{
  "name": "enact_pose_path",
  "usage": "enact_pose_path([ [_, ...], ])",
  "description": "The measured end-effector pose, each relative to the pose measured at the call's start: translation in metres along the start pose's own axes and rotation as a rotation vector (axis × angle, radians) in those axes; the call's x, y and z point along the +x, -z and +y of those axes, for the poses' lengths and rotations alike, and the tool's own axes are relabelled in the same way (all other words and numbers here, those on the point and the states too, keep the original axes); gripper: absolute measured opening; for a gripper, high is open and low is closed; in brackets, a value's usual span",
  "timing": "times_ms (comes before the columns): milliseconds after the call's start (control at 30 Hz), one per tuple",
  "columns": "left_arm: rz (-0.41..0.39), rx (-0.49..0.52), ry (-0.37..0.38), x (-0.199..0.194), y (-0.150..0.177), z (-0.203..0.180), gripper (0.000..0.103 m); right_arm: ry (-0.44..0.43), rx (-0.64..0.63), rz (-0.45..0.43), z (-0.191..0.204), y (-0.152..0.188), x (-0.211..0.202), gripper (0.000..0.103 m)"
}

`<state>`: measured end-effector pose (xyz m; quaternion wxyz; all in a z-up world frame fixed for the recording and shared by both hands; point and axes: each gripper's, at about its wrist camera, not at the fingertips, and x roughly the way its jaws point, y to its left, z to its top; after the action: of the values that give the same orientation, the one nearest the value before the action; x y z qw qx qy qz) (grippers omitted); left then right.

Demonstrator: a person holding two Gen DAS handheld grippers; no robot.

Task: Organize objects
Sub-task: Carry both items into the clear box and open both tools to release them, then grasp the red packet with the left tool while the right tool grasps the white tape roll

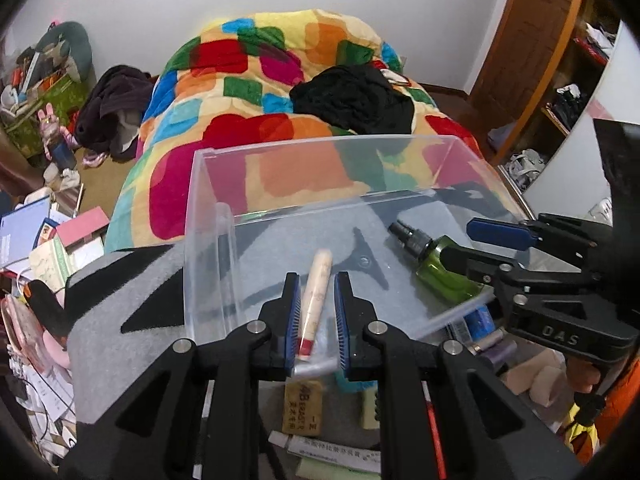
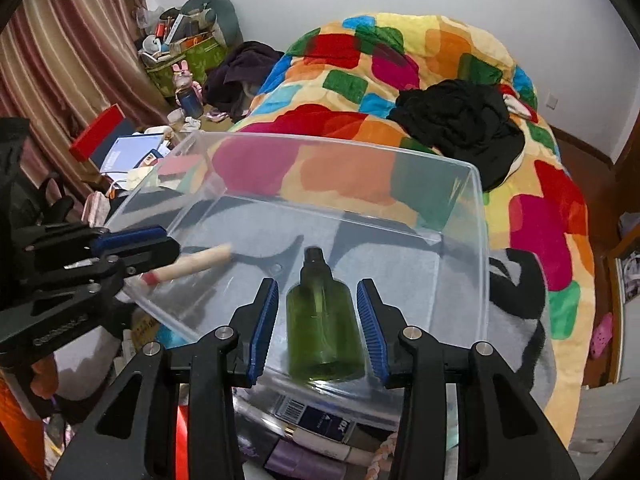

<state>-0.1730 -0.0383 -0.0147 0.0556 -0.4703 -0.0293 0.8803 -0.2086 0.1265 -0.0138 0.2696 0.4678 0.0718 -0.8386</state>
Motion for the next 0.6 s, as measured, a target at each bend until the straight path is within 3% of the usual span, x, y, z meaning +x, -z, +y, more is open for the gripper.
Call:
enact_pose_path([
  [167,-0.036,0.017,-0.006,-0.019,0.005,-0.007,0.033,-0.004,-0.01,-0.031,-0.001,0.006,-0.02,0.04],
  [300,-0.093,0.033,-0.018,-0.041,0.016,-0.015,0.06,0.001,-0.005,-0.08,-0.006,0.015,-0.045,0.048],
  [533,-0.146,0.071,-0.052,-0.066,0.051,-0.031,0.085,-0.001,0.037,-0.136,-0.022,0.044,-0.081,0.061],
  [600,-0.148,0.073,-0.051,-0.07,0.063,-0.035,0.087,0.002,0.046,-0.139,-0.025,0.057,-0.087,0.061],
])
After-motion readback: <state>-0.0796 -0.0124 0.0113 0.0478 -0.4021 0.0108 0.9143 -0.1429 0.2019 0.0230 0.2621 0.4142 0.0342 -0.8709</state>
